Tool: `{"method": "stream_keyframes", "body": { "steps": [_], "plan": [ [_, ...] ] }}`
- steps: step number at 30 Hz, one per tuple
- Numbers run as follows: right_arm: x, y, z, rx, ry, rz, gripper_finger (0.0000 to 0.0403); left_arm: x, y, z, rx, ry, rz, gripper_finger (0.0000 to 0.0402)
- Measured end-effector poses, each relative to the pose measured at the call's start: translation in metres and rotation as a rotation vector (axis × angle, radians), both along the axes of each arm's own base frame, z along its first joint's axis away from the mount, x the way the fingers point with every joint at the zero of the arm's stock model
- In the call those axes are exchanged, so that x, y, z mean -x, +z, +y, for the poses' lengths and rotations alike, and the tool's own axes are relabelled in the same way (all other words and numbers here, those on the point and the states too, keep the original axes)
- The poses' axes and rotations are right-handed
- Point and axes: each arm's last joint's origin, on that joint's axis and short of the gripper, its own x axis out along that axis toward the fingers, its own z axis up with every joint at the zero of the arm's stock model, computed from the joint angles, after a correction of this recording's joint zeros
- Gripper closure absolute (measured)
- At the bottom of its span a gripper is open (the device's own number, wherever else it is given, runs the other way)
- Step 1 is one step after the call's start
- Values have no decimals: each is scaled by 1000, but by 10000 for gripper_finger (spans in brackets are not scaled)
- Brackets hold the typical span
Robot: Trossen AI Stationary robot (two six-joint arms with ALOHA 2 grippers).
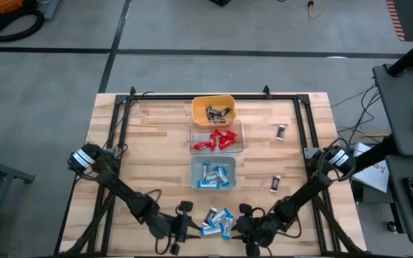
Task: Organize candy in baskets
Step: Put the white chocolate bar into the gray bin
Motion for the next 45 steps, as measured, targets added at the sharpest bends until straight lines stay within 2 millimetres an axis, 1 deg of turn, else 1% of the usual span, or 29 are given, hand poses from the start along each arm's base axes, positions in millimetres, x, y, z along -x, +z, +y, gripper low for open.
{"method": "stream_keyframes", "body": {
  "steps": [4, 10, 14, 22, 28, 34, 38, 45],
  "plan": [
    [-3, -3, 3, 14, 8, 0, 275, -7, -8, -7, -20, -4, 14, 311],
    [-3, 1, 3, 35, 23, -15, 275, -7, -20, -9, -24, -5, 32, 315],
    [-2, 9, 5, 1, 35, -30, 275, -4, -18, -15, 9, -47, 16, 329],
    [2, 7, 12, -48, 42, -15, 275, -3, -21, -14, 13, -40, 35, 373],
    [4, 7, 14, -44, 30, -25, 275, -5, -36, -16, 20, -34, 54, 399],
    [2, 2, 13, 7, 0, -50, 275, -7, -43, -17, 42, -33, 28, 401],
    [1, -6, 12, 41, -17, -43, 275, -8, -48, -16, 31, -25, 37, 401],
    [-3, -12, 5, 86, -53, -42, 275, -11, -51, -7, 20, 0, 43, 401]
  ]
}}
